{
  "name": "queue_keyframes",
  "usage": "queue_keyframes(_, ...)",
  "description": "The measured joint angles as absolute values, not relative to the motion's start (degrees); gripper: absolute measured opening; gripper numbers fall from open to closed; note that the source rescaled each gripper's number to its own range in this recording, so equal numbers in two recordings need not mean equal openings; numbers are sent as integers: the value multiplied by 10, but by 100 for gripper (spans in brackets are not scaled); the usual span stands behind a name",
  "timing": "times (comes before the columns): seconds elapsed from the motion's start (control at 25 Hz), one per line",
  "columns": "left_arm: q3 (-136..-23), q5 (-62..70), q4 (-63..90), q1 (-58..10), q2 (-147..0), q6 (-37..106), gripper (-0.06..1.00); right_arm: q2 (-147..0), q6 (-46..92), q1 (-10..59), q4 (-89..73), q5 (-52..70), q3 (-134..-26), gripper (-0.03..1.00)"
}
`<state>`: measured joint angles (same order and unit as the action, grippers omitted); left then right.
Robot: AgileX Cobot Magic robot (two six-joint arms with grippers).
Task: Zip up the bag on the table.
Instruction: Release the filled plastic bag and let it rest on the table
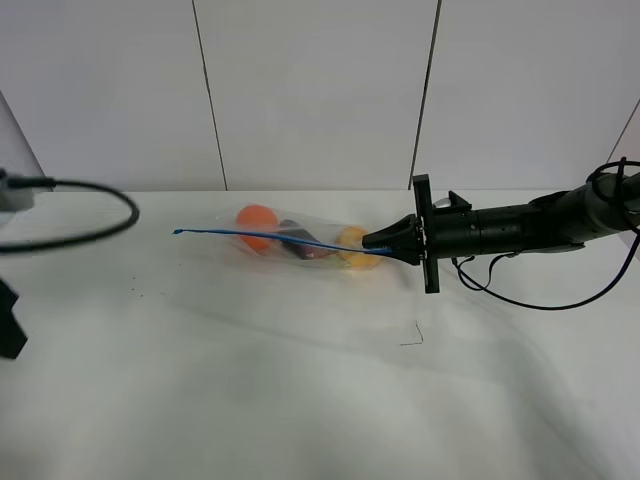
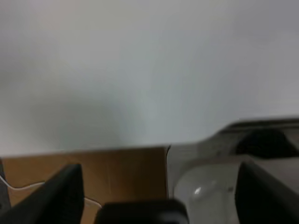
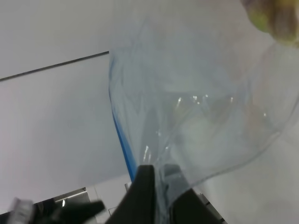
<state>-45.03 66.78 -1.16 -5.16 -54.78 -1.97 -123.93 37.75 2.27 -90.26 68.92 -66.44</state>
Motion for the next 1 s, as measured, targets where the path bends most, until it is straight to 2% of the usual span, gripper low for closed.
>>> queue_keyframes(0.2,-326,620,-13,-52,-421,-19,100,-1239,377,23,-902,689,-664,0)
queue_keyframes(0.32,-287,610,-13,-52,-358,-19,100,-1239,377,23,-902,689,-664,0)
queue_keyframes(0.56,-285,603,-13,-52,-288,-16,100,-1239,378,23,-902,689,-664,0)
queue_keyframes(1.0,-285,602,-13,-46,-285,-15,100,-1239,378,23,-899,689,-664,0)
